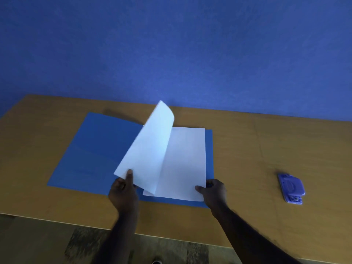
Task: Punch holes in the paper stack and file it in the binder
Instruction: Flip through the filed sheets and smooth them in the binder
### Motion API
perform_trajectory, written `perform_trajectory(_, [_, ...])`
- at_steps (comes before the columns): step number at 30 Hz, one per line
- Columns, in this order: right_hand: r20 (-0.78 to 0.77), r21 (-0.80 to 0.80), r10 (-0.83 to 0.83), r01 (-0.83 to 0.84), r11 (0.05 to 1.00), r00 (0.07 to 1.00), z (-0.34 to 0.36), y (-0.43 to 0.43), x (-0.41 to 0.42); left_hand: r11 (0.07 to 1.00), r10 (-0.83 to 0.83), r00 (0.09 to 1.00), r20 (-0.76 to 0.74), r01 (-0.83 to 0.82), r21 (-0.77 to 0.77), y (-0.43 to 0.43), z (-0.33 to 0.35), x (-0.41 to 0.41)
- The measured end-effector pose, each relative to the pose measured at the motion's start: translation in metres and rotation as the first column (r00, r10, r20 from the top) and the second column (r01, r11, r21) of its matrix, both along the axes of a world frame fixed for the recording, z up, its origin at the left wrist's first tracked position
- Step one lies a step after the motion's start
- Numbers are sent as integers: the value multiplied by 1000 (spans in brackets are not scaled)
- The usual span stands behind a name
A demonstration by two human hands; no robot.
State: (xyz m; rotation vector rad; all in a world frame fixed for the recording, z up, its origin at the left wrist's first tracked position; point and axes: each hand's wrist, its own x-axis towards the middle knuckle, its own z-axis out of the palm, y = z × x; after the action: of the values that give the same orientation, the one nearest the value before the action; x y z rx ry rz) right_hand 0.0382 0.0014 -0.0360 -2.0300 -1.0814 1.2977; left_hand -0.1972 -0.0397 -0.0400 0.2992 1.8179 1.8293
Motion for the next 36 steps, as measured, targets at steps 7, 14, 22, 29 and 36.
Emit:
perform_trajectory(7, [128, 72, 7, -17, 997, 992, 1, -5, 0, 991, 125, 992, 33, -127, 47, -6, 13, -25])
perform_trajectory(14, [405, 213, 30, -126, 969, 914, 3, -10, -4, 981, 165, 986, -8, -165, -99, -3, 3, -58])
perform_trajectory(22, [329, 303, 77, -182, 935, 941, 31, -4, -27, 941, 151, 798, -583, -296, -162, -25, 22, -38])
perform_trajectory(29, [185, 378, 320, -368, 850, 929, 66, 3, -73, 741, -640, 296, -709, 479, -470, -30, 20, 20])
perform_trajectory(36, [19, 358, 445, -422, 833, 895, 71, -2, -80, 908, -408, 569, -714, 171, -383, -16, 26, 31])
